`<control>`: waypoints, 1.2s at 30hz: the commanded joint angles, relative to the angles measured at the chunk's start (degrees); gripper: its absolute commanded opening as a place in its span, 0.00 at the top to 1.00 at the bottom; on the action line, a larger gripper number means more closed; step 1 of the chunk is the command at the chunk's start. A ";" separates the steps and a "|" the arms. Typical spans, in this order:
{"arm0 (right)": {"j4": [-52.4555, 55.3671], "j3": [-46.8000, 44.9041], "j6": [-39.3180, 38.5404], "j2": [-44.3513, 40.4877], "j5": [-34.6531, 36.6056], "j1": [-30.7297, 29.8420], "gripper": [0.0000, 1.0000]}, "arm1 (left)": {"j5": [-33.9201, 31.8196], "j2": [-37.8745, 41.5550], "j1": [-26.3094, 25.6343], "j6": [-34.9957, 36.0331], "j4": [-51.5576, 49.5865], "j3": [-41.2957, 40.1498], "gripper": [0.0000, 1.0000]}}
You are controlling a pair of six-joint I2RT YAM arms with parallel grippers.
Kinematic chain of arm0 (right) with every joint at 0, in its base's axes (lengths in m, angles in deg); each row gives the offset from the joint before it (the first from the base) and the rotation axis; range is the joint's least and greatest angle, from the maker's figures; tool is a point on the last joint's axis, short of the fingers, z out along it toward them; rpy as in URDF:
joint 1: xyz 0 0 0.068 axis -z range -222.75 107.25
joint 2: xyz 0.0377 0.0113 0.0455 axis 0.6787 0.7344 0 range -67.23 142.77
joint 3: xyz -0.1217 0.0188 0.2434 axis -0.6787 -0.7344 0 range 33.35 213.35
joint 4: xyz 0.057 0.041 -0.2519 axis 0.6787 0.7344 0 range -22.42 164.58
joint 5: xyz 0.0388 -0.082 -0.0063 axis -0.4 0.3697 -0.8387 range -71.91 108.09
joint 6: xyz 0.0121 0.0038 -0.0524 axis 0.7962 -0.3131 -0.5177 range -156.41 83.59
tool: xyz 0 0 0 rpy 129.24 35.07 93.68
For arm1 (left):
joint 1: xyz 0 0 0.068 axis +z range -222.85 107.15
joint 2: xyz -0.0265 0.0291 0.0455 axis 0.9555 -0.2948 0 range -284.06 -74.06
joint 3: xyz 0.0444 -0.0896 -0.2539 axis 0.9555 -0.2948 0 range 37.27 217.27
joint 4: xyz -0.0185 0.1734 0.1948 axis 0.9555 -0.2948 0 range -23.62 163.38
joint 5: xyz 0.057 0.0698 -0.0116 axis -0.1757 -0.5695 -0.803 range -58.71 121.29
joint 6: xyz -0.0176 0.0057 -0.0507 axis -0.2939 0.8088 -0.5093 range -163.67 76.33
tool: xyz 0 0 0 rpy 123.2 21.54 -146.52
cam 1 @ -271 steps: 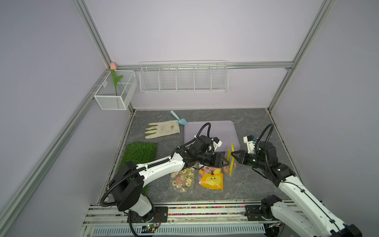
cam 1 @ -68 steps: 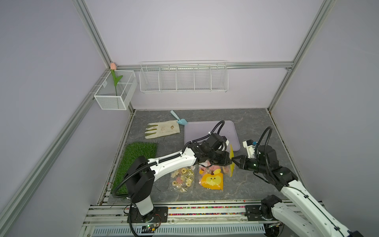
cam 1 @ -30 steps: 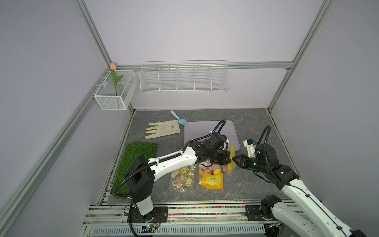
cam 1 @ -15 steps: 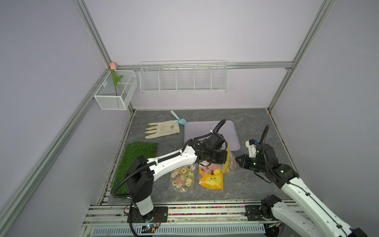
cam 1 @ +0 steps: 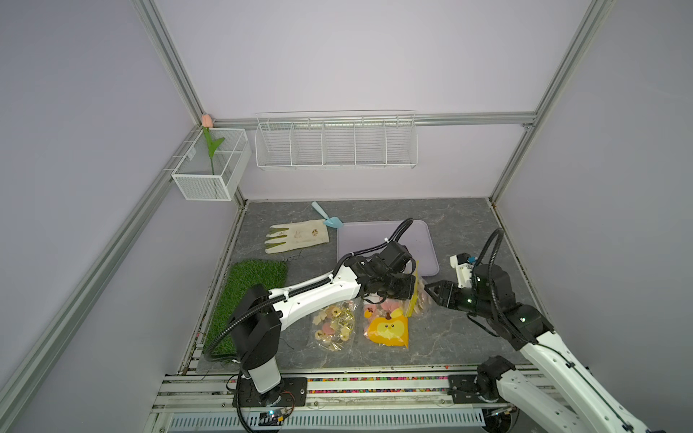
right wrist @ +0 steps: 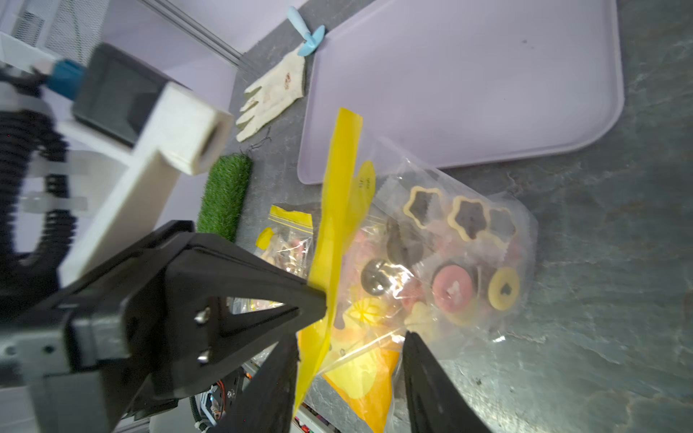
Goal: Pour cookies out of the ziploc bag
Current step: Open the ziploc bag at the center of the board.
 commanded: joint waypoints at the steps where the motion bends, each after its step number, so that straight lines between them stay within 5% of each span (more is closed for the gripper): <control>1: -2.13 0.21 -0.61 0.43 -2.85 -0.25 0.49 | 0.54 0.45 -0.44 0.39 -0.25 2.24 1.00; 36: -7.99 -1.17 0.41 10.15 -0.65 -2.77 0.61 | 1.79 2.12 -0.88 0.13 0.60 1.26 1.00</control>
